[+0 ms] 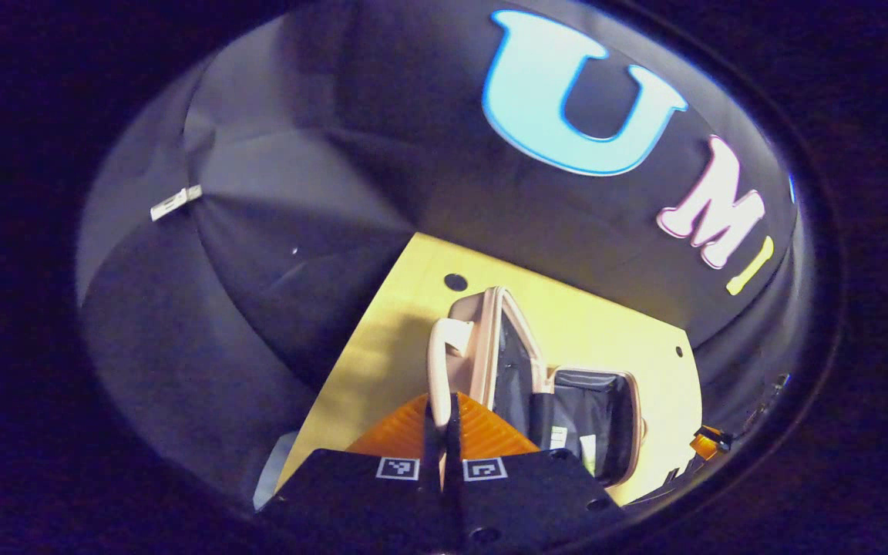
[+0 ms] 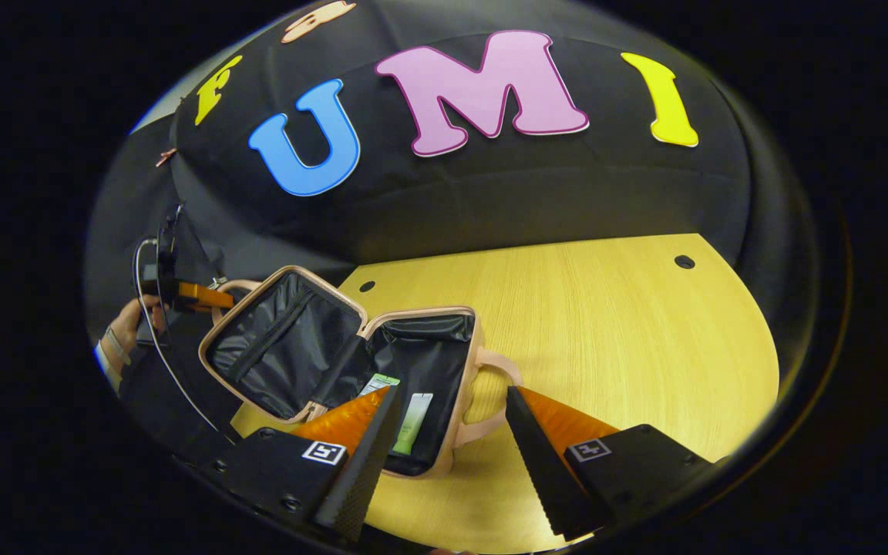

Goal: First open the suitcase, pack the skin care products into it, and then close the suitcase.

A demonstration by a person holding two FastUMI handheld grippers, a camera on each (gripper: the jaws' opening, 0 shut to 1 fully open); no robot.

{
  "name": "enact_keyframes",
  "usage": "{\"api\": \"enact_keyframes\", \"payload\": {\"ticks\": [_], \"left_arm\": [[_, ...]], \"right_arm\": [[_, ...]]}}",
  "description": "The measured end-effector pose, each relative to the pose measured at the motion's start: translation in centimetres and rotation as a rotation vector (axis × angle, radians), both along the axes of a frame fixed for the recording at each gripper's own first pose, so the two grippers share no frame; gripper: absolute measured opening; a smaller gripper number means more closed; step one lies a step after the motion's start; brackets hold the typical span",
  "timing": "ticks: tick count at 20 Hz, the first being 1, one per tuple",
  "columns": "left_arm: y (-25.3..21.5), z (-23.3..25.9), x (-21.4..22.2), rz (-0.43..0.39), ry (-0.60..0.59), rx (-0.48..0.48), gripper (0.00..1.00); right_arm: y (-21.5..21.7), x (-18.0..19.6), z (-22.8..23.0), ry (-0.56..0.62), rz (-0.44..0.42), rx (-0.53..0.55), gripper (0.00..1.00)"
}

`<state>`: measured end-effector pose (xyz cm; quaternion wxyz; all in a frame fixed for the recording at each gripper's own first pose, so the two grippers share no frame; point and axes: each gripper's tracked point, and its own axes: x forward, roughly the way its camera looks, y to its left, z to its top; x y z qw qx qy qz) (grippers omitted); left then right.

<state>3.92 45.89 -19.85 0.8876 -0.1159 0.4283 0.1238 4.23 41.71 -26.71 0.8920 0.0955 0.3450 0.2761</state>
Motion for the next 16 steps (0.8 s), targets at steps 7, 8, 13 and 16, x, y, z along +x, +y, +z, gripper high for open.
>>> {"api": "enact_keyframes", "payload": {"ticks": [7,8,13,16], "left_arm": [[-26.0,3.2,6.1,-0.335,-0.118,-0.237,0.06],[-29.0,1.6,6.4,-0.371,-0.095,-0.248,0.06],[-36.4,-11.4,7.8,-0.466,0.129,-0.242,0.06],[-37.9,-15.7,7.7,-0.443,0.260,-0.191,0.07]], "right_arm": [[-7.2,-1.3,1.7,-0.042,0.017,0.001,0.88],[-8.3,-1.5,2.0,-0.042,0.005,0.006,0.88],[-13.8,-3.8,1.9,-0.039,-0.029,-0.010,0.88],[-17.0,-4.4,1.9,-0.032,-0.072,-0.019,0.88]]}}
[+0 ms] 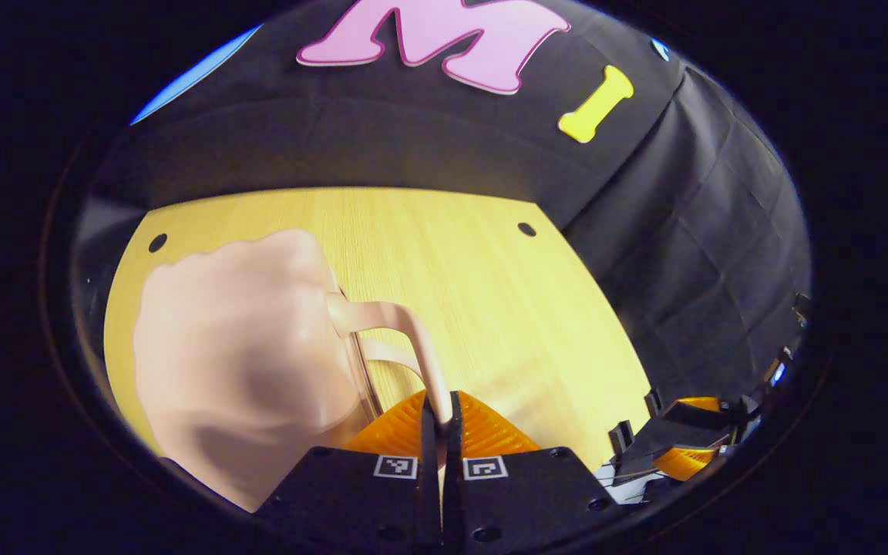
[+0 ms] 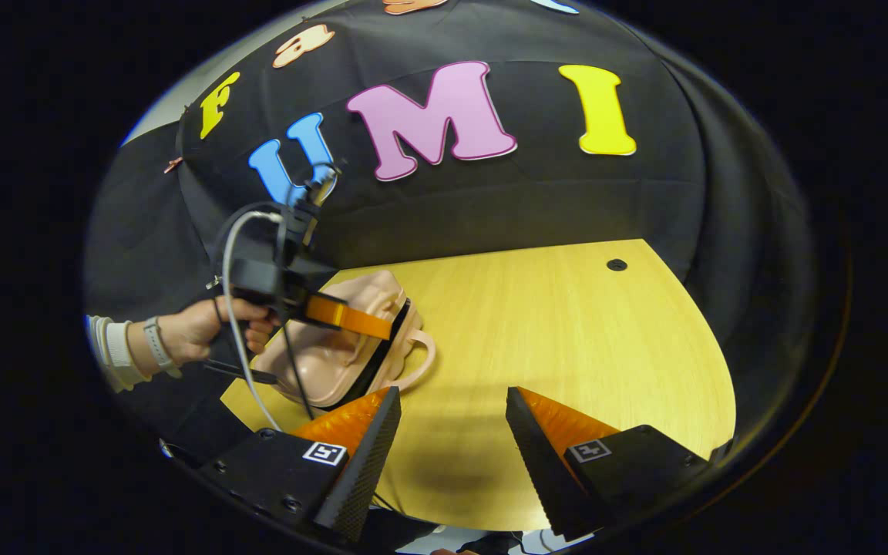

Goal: First open the suitcase, pack the skin care products into it, and then close the suitcase.

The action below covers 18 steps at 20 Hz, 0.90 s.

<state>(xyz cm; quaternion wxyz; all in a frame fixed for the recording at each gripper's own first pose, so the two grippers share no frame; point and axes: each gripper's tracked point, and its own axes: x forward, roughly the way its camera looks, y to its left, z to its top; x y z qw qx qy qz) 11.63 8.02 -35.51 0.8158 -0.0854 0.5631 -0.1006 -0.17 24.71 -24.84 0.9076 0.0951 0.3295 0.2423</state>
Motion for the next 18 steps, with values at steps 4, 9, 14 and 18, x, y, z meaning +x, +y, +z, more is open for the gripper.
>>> {"api": "enact_keyframes", "payload": {"ticks": [4,9,14,18], "left_arm": [[-0.5,1.2,0.2,0.001,0.008,0.064,0.20],[-2.1,7.6,0.0,0.086,-0.173,0.140,0.90],[-4.3,19.0,-1.6,0.144,-0.500,0.234,0.95],[-4.1,29.3,-1.5,0.183,-0.796,0.257,0.95]], "right_arm": [[-3.2,-0.5,-0.2,0.006,-0.033,-0.002,0.88],[-6.3,0.7,1.0,-0.069,-0.018,-0.057,0.88],[-6.5,5.0,7.2,-0.287,0.036,-0.077,0.96],[-5.3,8.2,14.5,-0.468,0.007,-0.063,0.96]]}}
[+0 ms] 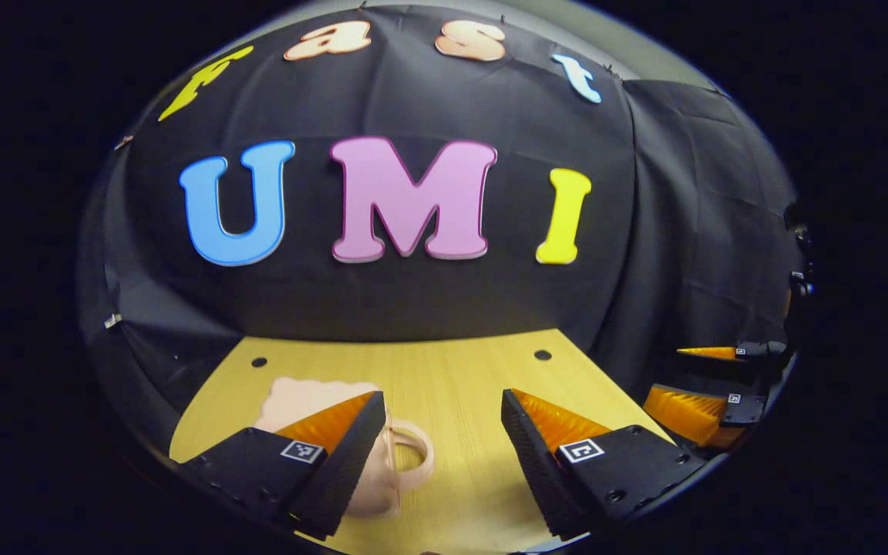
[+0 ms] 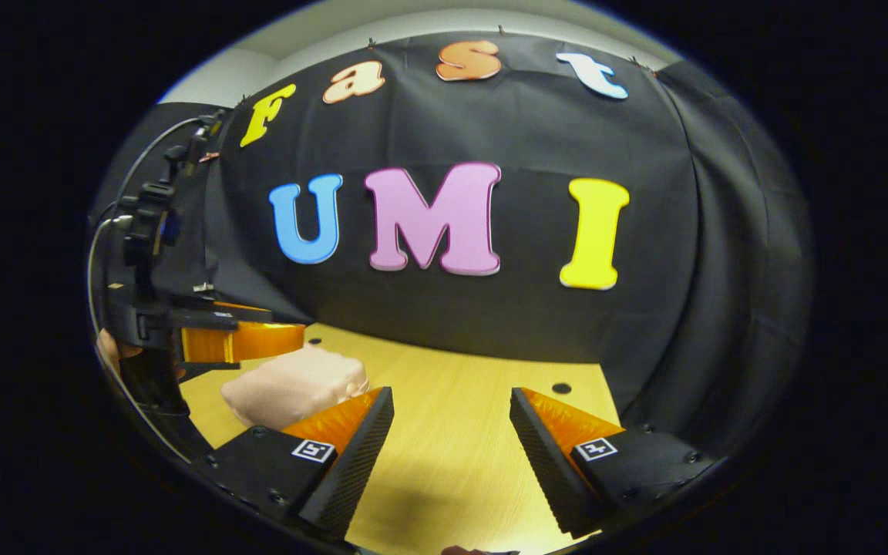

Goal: First open the suitcase, pack the skin care products into it, and then close the suitcase.

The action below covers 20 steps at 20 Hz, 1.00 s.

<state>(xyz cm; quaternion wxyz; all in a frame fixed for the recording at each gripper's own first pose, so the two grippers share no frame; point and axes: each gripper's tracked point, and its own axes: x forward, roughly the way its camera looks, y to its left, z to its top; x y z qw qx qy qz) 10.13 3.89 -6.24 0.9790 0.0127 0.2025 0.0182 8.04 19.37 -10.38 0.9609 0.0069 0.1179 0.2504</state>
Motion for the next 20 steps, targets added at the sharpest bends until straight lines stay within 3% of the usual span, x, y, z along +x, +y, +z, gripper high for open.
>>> {"api": "enact_keyframes", "payload": {"ticks": [3,5,8,15,20], "left_arm": [[2.0,4.7,0.3,0.048,-0.104,0.010,0.95],[2.6,5.7,0.8,0.012,-0.156,0.010,0.95],[3.7,4.6,0.9,0.008,-0.110,0.023,0.95],[4.4,6.4,1.0,-0.037,-0.177,0.088,0.95],[4.1,6.4,1.0,-0.056,-0.174,0.048,0.95]], "right_arm": [[0.7,0.9,3.9,-0.085,-0.055,0.027,0.96],[2.0,1.0,4.7,-0.103,-0.054,0.041,0.96],[3.2,1.0,4.1,-0.068,-0.052,0.037,0.96],[4.4,1.6,5.9,-0.096,-0.087,0.071,0.96],[4.8,1.4,6.5,-0.118,-0.098,0.070,0.96]]}}
